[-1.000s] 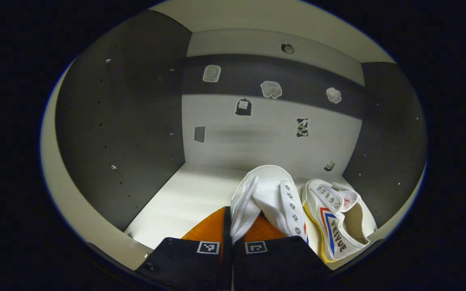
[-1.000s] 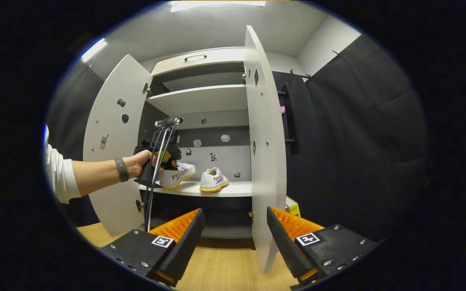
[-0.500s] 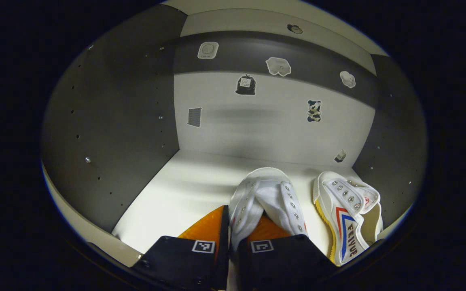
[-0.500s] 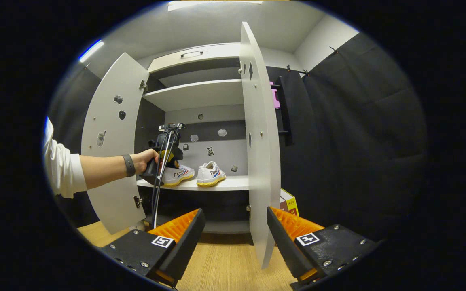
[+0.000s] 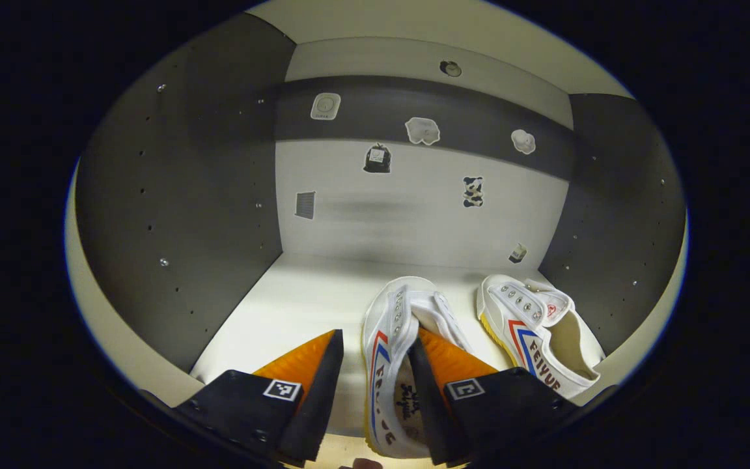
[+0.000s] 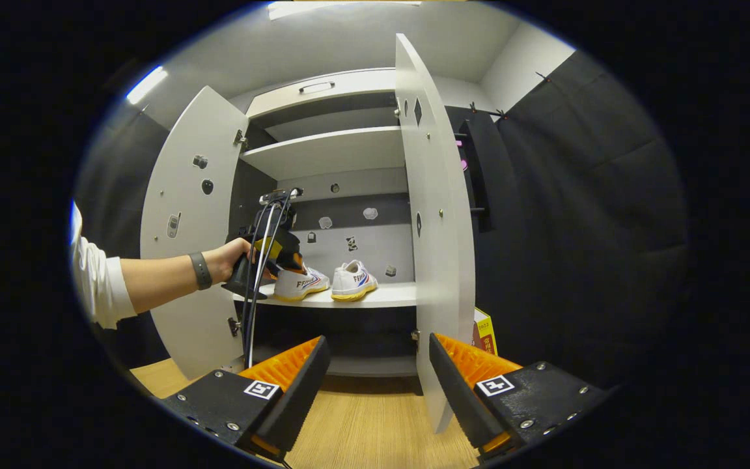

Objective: Grab one shoe with the right hand and put it into the shoe cabinet, grab the other shoe with the left hand and put it into the shoe cabinet; then close the right door with the right hand and the left door with the left hand.

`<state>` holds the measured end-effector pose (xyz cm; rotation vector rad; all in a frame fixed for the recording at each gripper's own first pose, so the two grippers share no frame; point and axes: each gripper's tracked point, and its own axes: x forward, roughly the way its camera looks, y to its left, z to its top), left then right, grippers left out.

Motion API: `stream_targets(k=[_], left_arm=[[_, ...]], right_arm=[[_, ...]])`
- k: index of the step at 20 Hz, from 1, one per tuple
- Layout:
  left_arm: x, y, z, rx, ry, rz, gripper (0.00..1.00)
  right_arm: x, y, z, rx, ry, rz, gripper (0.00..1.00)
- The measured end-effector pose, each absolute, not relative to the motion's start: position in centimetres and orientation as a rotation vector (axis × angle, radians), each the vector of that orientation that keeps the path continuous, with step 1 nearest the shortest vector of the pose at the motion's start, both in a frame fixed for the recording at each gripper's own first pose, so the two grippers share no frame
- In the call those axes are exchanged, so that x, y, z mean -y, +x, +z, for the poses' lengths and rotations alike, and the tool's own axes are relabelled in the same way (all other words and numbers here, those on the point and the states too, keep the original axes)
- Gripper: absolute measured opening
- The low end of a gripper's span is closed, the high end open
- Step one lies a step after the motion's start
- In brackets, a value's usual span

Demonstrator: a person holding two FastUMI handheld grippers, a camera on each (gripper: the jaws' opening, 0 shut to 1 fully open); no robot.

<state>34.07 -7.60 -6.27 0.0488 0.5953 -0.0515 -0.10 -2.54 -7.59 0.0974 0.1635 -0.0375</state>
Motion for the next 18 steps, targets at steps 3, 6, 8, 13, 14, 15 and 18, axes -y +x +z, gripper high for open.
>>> stream_targets(k=[3, 6, 8, 13, 14, 15, 18], left_arm=[[7.5, 32.2, -4.2, -0.535, 0.071, -0.074, 0.86], [7.5, 29.8, -1.7, -0.470, 0.053, -0.095, 0.90], [7.2, 27.9, -0.3, -0.429, 0.082, -0.103, 0.93], [7.5, 22.8, 2.7, -0.324, 0.056, -0.140, 0.92], [7.4, 21.8, 3.2, -0.299, 0.040, -0.144, 0.94], [7.3, 20.7, 3.8, -0.270, 0.028, -0.144, 0.94], [6.6, 17.0, 4.7, -0.231, -0.009, -0.144, 0.95]], right_arm=[[2.1, -0.2, -7.5, -0.162, 0.110, -0.025, 0.94], [1.5, -0.2, -7.5, -0.164, 0.112, -0.007, 0.94], [1.1, -0.3, -7.5, -0.164, 0.115, 0.006, 0.94], [0.2, -0.2, -7.2, -0.163, 0.127, 0.036, 0.94], [0.1, -0.2, -7.1, -0.160, 0.126, 0.040, 0.94], [0.2, -0.2, -6.9, -0.156, 0.124, 0.041, 0.94], [0.3, -0.1, -6.4, -0.143, 0.112, 0.043, 0.94]])
